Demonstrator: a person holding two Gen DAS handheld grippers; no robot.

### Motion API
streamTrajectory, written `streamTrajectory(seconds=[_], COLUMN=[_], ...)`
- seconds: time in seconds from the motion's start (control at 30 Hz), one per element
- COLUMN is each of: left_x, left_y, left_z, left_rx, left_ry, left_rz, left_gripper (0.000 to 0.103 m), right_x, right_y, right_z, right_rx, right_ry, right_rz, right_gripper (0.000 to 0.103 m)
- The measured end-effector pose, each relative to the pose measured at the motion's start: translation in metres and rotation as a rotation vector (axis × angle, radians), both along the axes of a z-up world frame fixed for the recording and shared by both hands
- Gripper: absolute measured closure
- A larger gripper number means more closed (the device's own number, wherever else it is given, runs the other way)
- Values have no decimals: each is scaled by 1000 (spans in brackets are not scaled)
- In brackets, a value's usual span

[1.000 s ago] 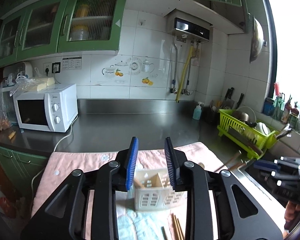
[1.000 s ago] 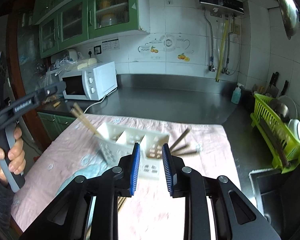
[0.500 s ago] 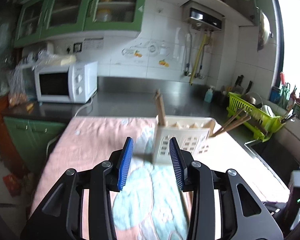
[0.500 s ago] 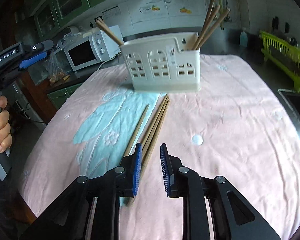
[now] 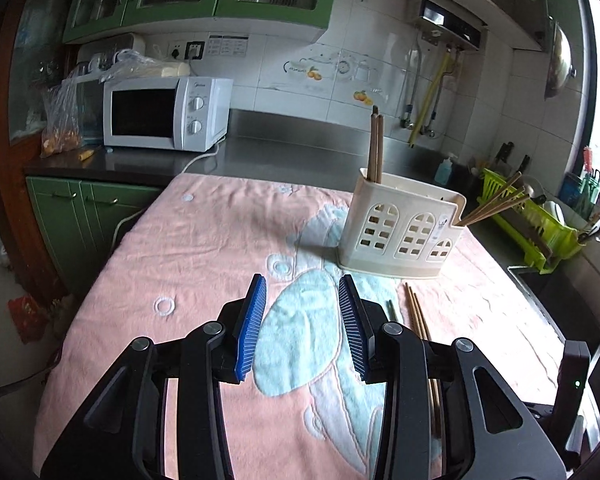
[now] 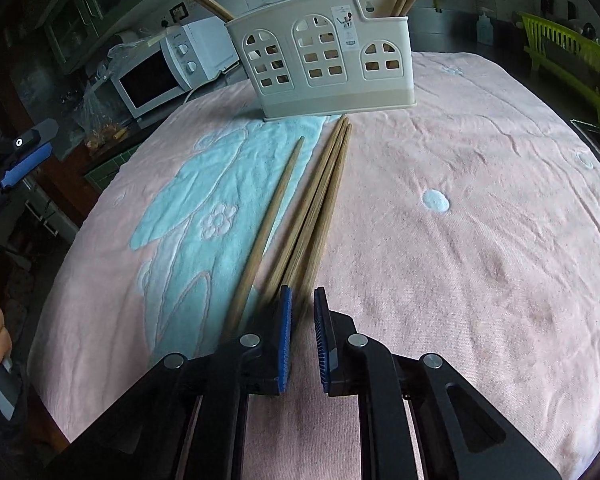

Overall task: Organize utensils
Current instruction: 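Close the right gripper on a chopstick while the left gripper grasps another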

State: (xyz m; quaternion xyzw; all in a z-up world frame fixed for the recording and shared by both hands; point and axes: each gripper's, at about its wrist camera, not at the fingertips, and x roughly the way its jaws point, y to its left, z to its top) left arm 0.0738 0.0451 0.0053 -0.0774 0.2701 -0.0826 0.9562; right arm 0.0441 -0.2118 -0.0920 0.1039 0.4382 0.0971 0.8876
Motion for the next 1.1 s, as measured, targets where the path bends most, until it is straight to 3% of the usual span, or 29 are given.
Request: streamTrajectory(seconds=[0.4, 0.83, 1.0, 1.1], left_x=[-8, -24, -26, -25], left_y=[-33, -93, -109, -117], left_z=[-38, -91, -100, -101], left_rx=[4, -17, 3, 30], left_ry=[107, 272, 294, 293], left_rz=[-84, -200, -213, -216], left_gripper=[64, 65, 66, 72], right_x=[3, -6, -7, -7], right_y=[3, -32, -37, -38], right_z=[-1, -2, -3, -4], right_rx=[-85, -76, -65, -57], right_ry=[-12, -19, -22, -22], right_rz=[1, -34, -31, -29], right_gripper=[95, 97, 97, 97])
